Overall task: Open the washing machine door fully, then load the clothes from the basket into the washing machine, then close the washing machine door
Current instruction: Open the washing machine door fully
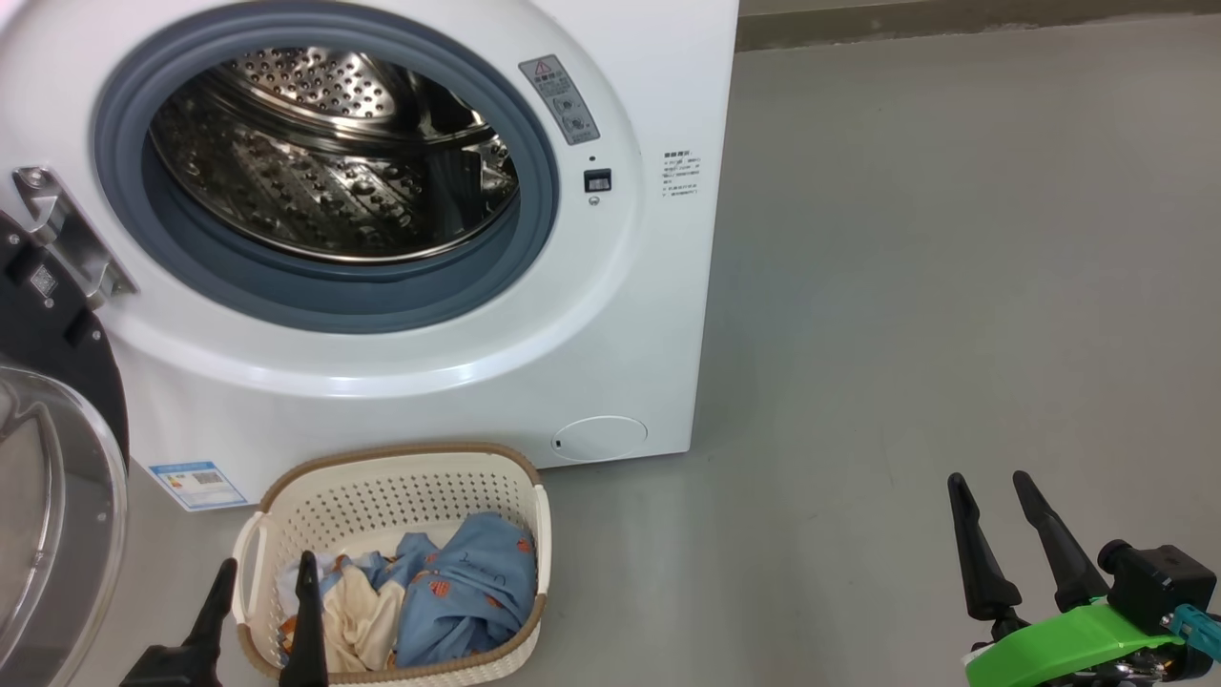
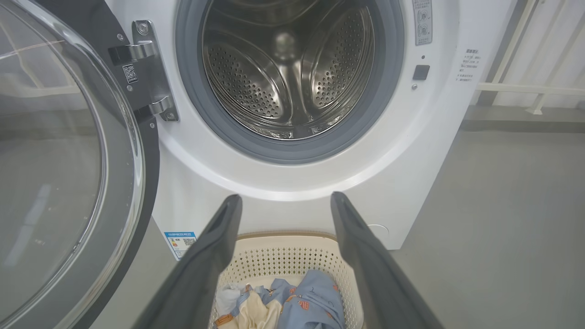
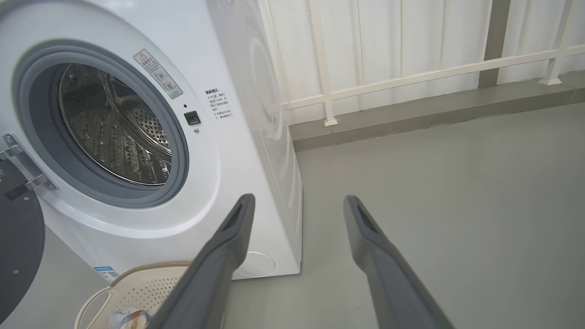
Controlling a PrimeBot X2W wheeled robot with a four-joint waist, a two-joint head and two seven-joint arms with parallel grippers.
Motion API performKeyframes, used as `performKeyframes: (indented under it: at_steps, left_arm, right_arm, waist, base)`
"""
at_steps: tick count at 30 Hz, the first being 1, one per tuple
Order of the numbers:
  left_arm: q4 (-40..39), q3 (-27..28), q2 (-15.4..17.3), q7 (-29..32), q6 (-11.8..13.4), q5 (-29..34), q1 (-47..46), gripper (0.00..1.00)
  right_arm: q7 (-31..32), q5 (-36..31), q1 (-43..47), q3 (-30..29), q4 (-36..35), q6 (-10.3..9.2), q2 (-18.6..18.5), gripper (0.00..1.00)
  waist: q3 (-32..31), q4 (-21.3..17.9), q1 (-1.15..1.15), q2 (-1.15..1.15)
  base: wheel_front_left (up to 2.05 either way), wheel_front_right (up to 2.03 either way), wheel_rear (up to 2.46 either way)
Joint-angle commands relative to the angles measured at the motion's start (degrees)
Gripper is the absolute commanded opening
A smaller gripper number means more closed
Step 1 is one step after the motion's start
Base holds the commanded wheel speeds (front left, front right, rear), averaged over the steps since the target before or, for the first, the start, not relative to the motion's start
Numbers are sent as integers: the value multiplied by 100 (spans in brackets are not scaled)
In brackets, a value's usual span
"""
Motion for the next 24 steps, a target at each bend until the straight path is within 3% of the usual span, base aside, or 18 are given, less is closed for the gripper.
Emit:
performKeyframes:
  at_steps: [1,24]
  left_arm:
    - [-92,221,48,-61,-5,44,-238,100]
    - [68,298,-11,-61,-121,107,-298,100]
  right_arm:
    - [-70,-45,-133,112,-121,9,-39,100]
    - [-70,-43,-138,117,-69,9,-69,100]
  waist:
    - [7,3,0,0]
    - [-32,57,0,0]
  base:
    - [0,0,0]
    - [0,0,0]
